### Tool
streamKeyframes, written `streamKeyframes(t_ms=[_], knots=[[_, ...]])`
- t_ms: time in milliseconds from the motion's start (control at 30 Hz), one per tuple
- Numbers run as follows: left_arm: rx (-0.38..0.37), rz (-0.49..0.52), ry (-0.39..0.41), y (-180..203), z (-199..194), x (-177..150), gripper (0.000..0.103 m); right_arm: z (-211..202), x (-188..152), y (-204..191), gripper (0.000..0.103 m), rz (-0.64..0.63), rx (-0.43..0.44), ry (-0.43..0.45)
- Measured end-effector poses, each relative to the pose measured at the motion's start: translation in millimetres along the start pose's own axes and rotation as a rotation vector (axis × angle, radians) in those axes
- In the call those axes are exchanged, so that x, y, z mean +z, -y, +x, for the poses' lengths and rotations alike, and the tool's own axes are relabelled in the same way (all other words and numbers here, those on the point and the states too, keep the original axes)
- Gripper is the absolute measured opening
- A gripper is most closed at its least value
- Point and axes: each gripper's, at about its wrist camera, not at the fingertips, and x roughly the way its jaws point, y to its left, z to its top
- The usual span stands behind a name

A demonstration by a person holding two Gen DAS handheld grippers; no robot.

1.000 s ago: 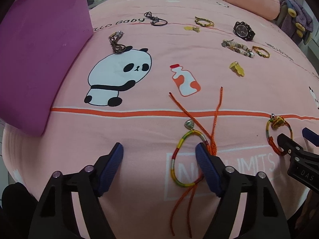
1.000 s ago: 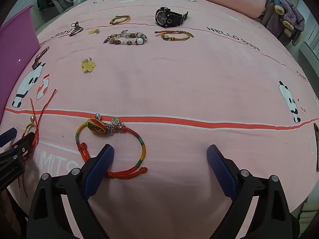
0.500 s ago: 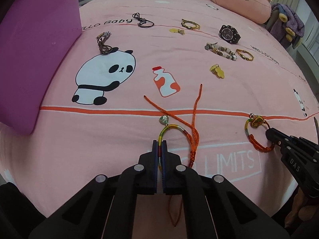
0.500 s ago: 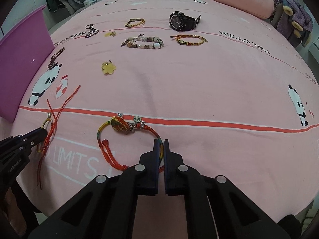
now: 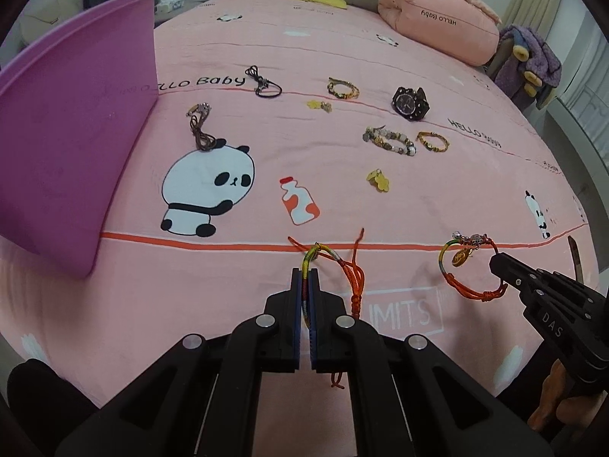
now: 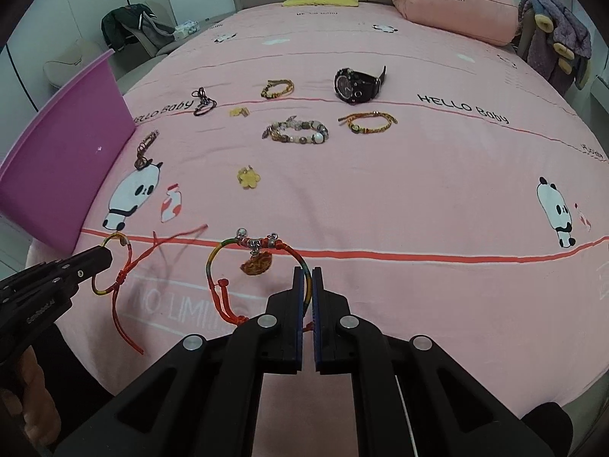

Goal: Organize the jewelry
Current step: 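Carry both bracelets to the purple tub and open both tools over it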

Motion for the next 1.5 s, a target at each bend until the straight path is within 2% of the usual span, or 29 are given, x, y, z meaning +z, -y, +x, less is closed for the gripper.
streamKeyframes(t_ms=[233,533,733,900,1100,1233,1500], knots=[[-0.012,-0.018,0.084,-9.6,-46.4,17.0,0.003,-33.8,16.5,-19.5,0.004,-0.023,0.031,0.069],[-0.001,-0.012,0.200,-33.8,-102.2,49.5,0.003,-75.8,58.4,-67.5,0.004,-0.085,0.115,0.185],[0.053,-0.033,0.280,-76.7,-135.9,77.4,0.003,-91.6,93.0,-117.5,0.004,-0.148,0.172,0.246],[0.109,-0.094,0.317,-128.8,-157.0,98.4,0.003,-91.4,122.8,-166.0,0.004,-0.184,0.259,0.260],[0.198,-0.177,0.321,-191.7,-166.6,109.7,0.003,-76.5,149.3,-230.2,0.004,-0.243,0.334,0.247],[0.235,-0.228,0.296,-223.2,-162.1,107.2,0.003,-66.5,160.8,-270.6,0.004,-0.280,0.378,0.230],[0.279,-0.299,0.225,-265.4,-139.8,101.7,0.004,-33.0,169.7,-334.2,0.004,-0.375,0.369,0.144]])
